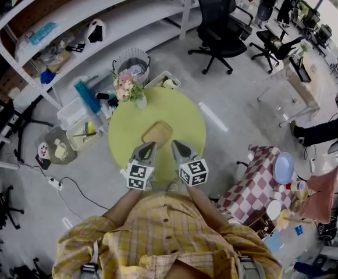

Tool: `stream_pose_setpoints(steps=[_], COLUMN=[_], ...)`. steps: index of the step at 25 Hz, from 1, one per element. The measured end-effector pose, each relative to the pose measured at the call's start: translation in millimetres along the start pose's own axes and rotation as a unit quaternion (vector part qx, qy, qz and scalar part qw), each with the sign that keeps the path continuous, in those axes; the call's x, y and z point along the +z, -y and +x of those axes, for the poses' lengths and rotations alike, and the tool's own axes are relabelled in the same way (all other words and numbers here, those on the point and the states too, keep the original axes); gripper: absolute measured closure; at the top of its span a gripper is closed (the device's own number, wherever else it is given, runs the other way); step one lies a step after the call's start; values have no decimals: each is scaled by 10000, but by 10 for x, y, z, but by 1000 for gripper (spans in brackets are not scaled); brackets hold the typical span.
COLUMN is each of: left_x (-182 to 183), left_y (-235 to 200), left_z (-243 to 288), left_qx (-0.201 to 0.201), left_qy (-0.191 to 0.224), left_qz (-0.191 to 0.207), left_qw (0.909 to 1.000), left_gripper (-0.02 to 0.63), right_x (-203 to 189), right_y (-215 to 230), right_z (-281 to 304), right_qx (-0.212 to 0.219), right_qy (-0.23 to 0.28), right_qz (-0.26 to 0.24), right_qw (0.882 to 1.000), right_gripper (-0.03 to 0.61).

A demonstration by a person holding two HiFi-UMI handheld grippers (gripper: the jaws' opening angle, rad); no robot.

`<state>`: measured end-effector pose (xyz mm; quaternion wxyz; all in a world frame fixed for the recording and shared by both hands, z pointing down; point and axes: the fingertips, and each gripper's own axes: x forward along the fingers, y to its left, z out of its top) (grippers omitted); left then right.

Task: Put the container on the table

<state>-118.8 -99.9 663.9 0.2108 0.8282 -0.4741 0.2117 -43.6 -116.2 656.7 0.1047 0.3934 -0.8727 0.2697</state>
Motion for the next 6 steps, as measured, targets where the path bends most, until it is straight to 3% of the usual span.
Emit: stream_pose_setpoints(steps=[6], left_x=[-28], left_y=[46], left_z=[21], left_qx=[-76], left_qy=[-43], left_qz=[25], left_qw=[10000], left_gripper=[609], right_x=[2], right_y=[-40], right_z=[29], right_qx=[59], right_qy=[-11], right_qz=[-72], right_qw=[10000], right_gripper=[580])
